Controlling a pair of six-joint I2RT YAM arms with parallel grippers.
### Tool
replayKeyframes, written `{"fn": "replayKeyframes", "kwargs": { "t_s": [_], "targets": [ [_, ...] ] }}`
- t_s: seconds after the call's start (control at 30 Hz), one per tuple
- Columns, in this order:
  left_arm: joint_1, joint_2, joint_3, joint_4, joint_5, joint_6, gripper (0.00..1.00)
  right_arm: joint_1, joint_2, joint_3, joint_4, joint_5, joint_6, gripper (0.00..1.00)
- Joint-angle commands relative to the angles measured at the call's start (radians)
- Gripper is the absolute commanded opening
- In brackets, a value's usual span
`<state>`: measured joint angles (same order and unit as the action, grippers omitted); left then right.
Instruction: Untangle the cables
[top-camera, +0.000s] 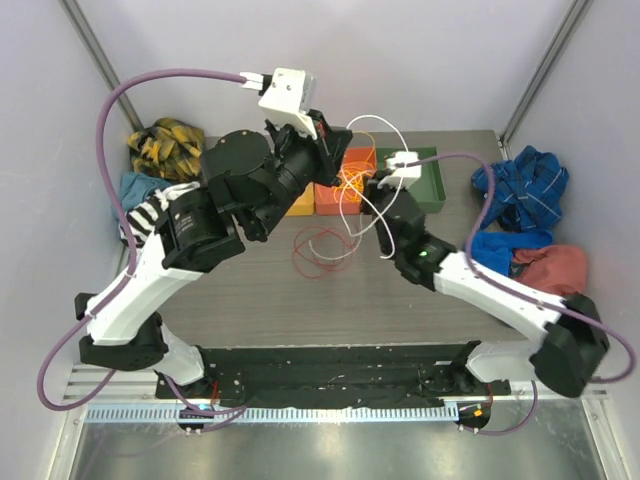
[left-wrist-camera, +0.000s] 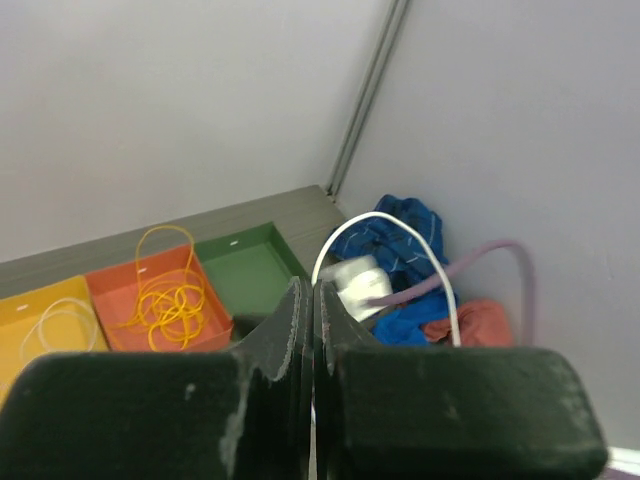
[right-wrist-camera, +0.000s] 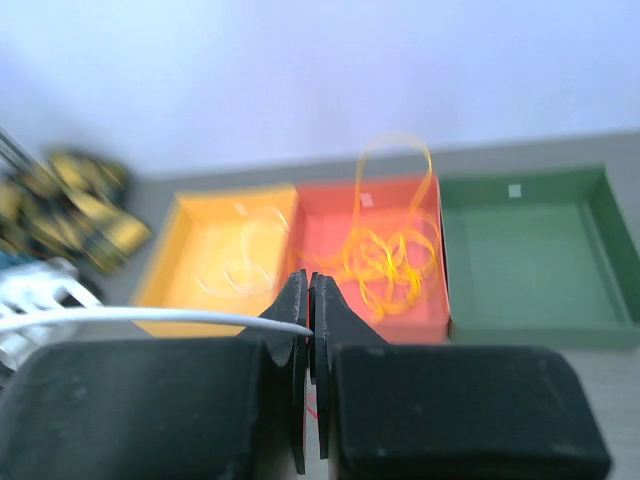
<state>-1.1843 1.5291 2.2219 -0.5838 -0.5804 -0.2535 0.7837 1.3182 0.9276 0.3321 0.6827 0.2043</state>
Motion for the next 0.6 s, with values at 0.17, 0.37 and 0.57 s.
{"fn": "replayKeyframes", "kwargs": {
  "t_s": [0.17, 0.37, 0.57],
  "targets": [
    [0.069, -0.129, -0.304, 0.101, -0.111, -0.061, 0.00, 0.003, -0.309, 0.286, -0.246, -0.116, -0.017, 0.01],
    [0.134, -0.155, -0.623, 0.231, 0.016, -0.151, 0.00, 0.005, -0.341, 0.401, -0.401, -0.245, 0.044, 0.01],
    [0.134, -0.178, -0.895, 0.511, 0.128, -0.246, 0.07, 0.005, -0.376, 0.280, -0.421, -0.296, 0.109, 0.01]
  ]
}}
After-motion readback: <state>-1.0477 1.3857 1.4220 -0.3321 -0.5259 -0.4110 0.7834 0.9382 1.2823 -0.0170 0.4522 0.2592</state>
